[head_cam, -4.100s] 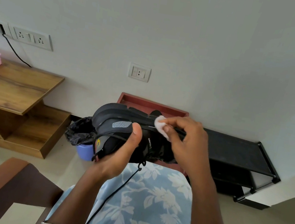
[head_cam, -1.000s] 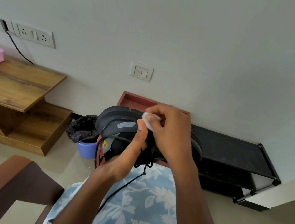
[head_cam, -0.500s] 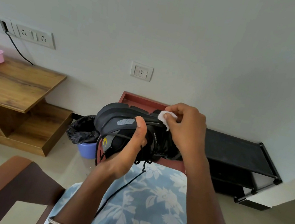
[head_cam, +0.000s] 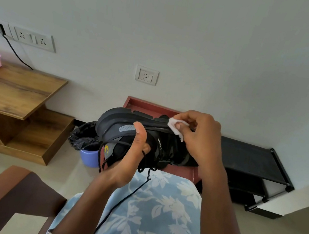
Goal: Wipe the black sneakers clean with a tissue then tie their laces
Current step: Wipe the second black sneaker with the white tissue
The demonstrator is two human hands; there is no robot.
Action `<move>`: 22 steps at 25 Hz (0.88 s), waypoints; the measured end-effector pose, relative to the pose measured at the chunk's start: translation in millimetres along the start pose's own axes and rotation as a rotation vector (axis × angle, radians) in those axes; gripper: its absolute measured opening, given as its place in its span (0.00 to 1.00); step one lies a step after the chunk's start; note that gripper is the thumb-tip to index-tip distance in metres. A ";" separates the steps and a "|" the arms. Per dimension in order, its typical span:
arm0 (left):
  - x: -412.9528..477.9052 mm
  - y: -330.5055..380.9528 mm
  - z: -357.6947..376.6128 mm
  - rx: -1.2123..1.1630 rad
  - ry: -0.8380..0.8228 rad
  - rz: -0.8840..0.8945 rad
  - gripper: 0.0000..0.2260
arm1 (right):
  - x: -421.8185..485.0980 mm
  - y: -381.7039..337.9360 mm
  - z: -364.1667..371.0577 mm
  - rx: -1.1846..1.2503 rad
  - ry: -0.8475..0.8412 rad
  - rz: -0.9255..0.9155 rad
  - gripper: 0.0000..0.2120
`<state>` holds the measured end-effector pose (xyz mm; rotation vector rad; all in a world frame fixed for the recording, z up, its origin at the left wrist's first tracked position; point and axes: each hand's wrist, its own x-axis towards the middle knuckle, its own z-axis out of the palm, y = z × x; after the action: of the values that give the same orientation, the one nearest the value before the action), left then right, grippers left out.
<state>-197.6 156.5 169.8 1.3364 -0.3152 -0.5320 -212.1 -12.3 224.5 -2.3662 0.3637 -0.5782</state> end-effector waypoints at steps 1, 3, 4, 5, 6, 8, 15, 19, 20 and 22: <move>9.7 -0.9 2.7 0.029 0.038 -0.048 0.45 | -1.3 2.6 0.0 -0.027 0.022 0.025 0.09; 22.0 -23.0 -4.4 0.035 -0.021 -0.078 0.41 | -8.7 -3.1 6.7 -0.044 0.031 0.010 0.08; 21.3 -27.0 -4.4 0.054 -0.010 -0.079 0.41 | -15.0 -10.6 12.0 -0.010 0.015 -0.038 0.08; 20.5 -25.7 -2.8 0.064 -0.015 -0.039 0.41 | -21.9 -19.1 18.0 0.050 -0.015 -0.101 0.08; 19.8 -23.6 -2.3 0.088 0.006 -0.022 0.42 | -29.3 -27.4 23.5 0.114 -0.042 -0.163 0.08; 17.4 -24.0 -2.3 0.106 -0.007 0.039 0.43 | -37.5 -31.3 31.2 0.200 -0.057 -0.230 0.08; 13.0 -10.8 7.4 0.025 -0.057 -0.014 0.57 | -25.4 10.1 26.2 -0.116 0.185 -0.005 0.10; 12.5 -20.0 2.0 0.101 -0.069 0.036 0.52 | -35.7 -19.7 37.9 0.033 0.022 -0.171 0.08; 9.7 -19.5 1.3 0.091 -0.087 0.037 0.53 | -38.1 -25.0 42.1 0.058 0.011 -0.200 0.07; 6.9 -17.3 2.5 0.048 -0.095 0.050 0.54 | -41.3 -27.8 47.2 0.052 0.062 -0.232 0.07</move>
<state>-196.2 148.3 152.9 1.3482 -0.4404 -0.5494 -221.5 50.4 198.1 -2.3601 0.0999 -0.7600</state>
